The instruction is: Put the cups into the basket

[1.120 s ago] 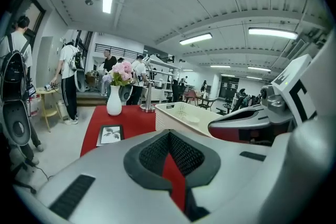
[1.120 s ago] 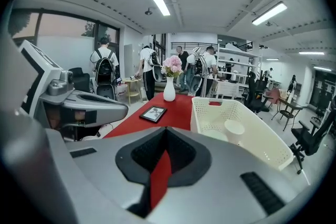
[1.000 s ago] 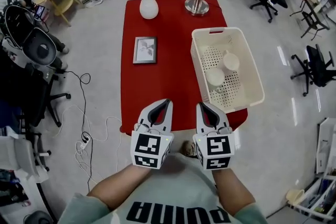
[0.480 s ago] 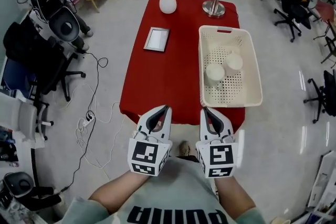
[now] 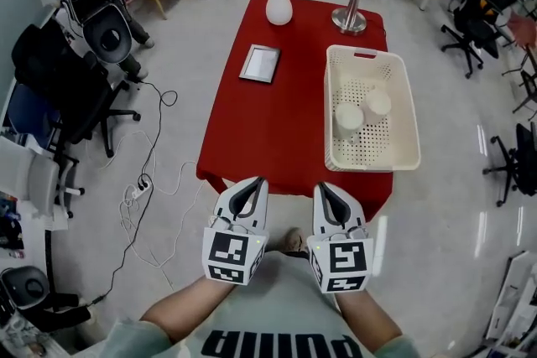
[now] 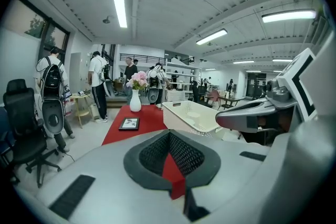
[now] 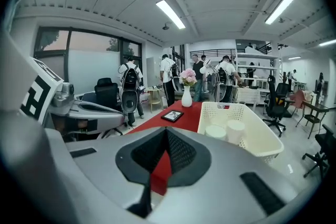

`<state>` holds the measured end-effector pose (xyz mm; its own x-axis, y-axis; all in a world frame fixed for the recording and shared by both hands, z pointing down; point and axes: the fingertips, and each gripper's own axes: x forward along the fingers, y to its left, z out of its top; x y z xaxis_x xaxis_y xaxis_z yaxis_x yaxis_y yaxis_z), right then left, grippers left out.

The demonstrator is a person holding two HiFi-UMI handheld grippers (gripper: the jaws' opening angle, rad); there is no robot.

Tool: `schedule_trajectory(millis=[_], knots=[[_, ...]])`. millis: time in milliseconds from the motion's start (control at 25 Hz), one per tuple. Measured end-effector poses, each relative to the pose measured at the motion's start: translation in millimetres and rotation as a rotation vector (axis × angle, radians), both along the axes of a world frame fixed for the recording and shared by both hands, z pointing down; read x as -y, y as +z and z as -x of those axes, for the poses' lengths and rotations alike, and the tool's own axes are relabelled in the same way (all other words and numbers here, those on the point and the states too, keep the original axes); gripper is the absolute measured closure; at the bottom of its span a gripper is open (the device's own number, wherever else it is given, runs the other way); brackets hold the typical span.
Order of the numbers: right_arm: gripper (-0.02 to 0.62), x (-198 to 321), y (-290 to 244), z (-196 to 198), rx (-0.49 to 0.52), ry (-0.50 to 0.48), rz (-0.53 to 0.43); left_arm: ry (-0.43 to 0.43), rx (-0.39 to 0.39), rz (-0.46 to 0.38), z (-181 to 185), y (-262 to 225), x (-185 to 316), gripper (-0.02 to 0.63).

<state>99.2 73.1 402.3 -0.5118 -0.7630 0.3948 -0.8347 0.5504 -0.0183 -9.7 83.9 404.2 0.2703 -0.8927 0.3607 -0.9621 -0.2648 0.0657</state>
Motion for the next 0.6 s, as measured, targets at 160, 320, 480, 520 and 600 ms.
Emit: schedule_trajectory(millis=[160, 320, 480, 520, 600], knots=[[0.584, -2.1, 3.2, 14.1, -0.011, 0.006, 0.013, 0.011, 0.003, 0.003, 13.1, 0.0, -2.9, 0.6], [0.584, -4.5, 4.4, 25.7, -0.018, 0.017, 0.006, 0.02, -0.01, -0.005, 23.3, -1.1, -5.0, 0.6], [0.586, -4.6, 3.0, 34.5, -0.028, 0.024, -0.002, 0.023, -0.014, -0.014, 33.5, -3.1, -3.2, 0.6], [0.585, -3.9, 2.2, 36.1, -0.03, 0.026, -0.005, 0.025, -0.014, -0.017, 35.5, -4.2, -1.8, 0.6], [0.585, -3.1, 1.2, 38.7, -0.034, 0.029, -0.01, 0.031, -0.018, -0.021, 37.9, -6.1, 0.3, 0.6]])
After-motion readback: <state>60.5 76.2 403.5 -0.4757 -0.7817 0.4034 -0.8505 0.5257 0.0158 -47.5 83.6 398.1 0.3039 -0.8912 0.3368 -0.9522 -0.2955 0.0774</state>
